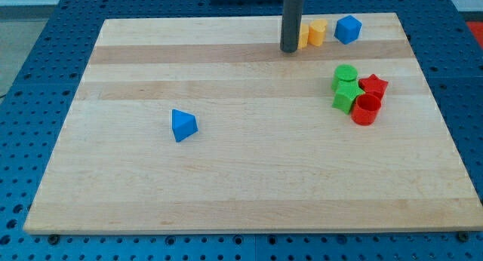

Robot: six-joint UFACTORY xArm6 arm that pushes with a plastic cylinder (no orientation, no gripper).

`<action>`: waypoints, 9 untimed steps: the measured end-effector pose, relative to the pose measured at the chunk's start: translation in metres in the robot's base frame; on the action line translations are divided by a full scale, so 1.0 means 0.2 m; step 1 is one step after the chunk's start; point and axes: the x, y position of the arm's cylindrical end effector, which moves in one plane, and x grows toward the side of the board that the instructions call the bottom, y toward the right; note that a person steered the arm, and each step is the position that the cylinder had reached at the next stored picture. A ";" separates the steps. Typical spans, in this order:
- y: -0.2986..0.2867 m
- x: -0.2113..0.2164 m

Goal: Place the blue triangle at the left side of the yellow hexagon

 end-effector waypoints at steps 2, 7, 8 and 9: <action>-0.38 0.30; -1.04 1.28; -1.03 1.53; -1.35 1.41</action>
